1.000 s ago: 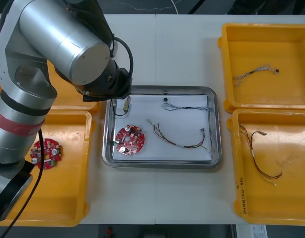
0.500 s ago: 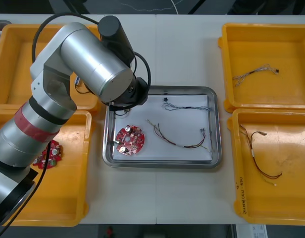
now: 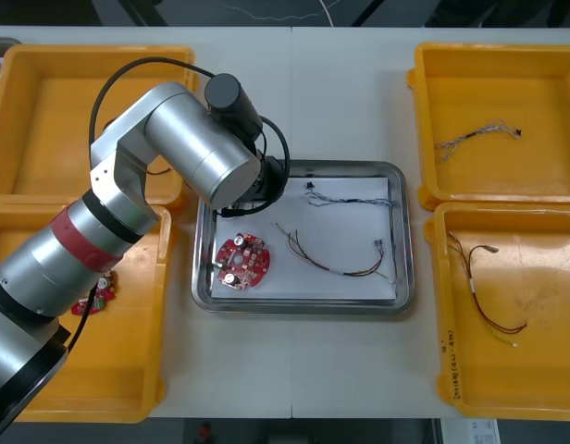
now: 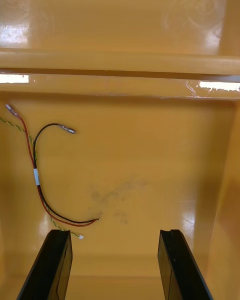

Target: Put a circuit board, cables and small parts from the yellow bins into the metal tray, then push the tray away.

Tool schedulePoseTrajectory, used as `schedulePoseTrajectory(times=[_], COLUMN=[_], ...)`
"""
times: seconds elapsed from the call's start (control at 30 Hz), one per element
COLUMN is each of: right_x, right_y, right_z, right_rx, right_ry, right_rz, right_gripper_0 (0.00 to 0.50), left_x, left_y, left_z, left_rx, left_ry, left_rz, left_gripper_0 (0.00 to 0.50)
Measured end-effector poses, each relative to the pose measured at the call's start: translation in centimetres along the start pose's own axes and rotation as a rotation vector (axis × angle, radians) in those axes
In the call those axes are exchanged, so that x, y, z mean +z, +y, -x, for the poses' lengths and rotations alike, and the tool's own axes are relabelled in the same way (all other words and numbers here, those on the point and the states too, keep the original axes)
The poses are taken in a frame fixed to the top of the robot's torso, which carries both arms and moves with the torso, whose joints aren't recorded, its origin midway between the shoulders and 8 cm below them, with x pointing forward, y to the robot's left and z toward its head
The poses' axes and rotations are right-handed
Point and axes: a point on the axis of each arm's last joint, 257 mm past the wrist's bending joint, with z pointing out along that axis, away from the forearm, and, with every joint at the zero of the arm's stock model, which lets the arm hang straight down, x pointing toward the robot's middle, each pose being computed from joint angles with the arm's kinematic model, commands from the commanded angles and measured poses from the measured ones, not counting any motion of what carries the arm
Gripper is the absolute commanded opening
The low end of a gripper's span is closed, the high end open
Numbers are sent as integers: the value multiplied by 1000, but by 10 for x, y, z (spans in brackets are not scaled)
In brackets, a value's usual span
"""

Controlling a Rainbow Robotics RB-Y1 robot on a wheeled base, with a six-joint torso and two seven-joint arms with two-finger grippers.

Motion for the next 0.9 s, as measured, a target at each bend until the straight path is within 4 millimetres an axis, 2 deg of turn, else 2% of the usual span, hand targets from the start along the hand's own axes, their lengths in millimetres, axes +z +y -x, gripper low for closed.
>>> schedulePoseTrajectory(times=[0.3, 0.33, 0.37, 0.4, 0.43, 0.5, 0.53, 0.57, 0.6, 0.9], right_x=[0, 0, 0, 0, 0, 0, 0, 0, 0, 0], right_y=[0, 0, 0, 0, 0, 0, 0, 0, 0, 0], right_z=[0, 0, 0, 0, 0, 0, 0, 0, 0, 0], right_rx=[0, 0, 0, 0, 0, 0, 0, 0, 0, 0], right_ry=[0, 0, 0, 0, 0, 0, 0, 0, 0, 0], right_rz=[0, 0, 0, 0, 0, 0, 0, 0, -1, -1], right_gripper_0=[500, 500, 500, 500, 500, 500, 500, 500, 500, 500], left_x=[7, 7, 8, 8, 8, 9, 9, 10, 10, 10], left_y=[-1, -1, -1, -1, -2, -2, -2, -3, -3, -3], left_z=[3, 2, 1, 1, 0, -1, -2, -2, -3, -3], left_rx=[-9, -6, -4, -2, -1, 3, 5, 7, 8, -31], left_ry=[-11, -11, -10, -9, -9, -7, -7, -6, -6, -6], left_rz=[-11, -10, -10, -9, -9, -7, -7, -6, -6, -6], left_gripper_0=[7, 35, 89, 122, 196, 290, 395, 470, 499, 500])
